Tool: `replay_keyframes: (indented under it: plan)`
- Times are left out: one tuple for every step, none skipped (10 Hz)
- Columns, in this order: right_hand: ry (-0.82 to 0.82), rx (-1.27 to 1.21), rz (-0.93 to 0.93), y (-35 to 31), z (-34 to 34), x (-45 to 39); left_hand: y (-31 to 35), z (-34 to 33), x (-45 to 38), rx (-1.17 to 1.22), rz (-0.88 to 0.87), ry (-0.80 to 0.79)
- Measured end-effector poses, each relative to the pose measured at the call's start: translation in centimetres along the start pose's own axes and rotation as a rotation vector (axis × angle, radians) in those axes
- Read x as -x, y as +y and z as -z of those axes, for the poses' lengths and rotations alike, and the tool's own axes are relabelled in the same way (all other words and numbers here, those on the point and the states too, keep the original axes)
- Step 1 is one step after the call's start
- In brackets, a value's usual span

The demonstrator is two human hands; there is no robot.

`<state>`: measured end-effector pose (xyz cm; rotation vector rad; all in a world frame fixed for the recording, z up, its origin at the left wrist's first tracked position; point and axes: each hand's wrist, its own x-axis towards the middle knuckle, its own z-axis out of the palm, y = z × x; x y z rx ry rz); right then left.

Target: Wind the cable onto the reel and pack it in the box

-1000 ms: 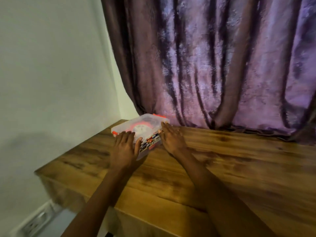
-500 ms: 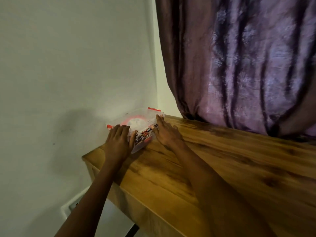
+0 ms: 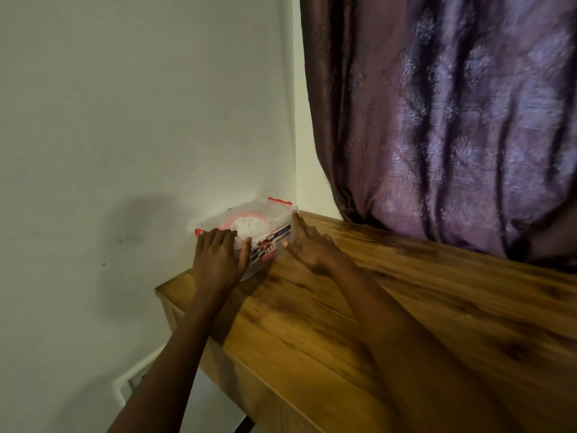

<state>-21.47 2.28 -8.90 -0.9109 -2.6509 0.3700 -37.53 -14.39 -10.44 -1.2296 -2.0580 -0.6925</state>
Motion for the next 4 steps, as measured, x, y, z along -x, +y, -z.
replay_keyframes:
  plan:
    - [0.024,0.027,-0.024,2.8,1.6,2.8,0.9,0.5,0.1,-0.043,0.056,-0.042]
    - [0.031,0.093,-0.103,7.0,3.2,6.7,4.2,1.4,0.7,0.023,-0.060,-0.061]
    - [0.075,0.115,-0.205,11.2,4.9,11.5,9.4,2.3,1.1,0.274,-0.230,-0.182]
    - [0.092,0.155,-0.356,15.8,6.3,16.1,15.0,1.9,1.9,0.438,-0.388,-0.601]
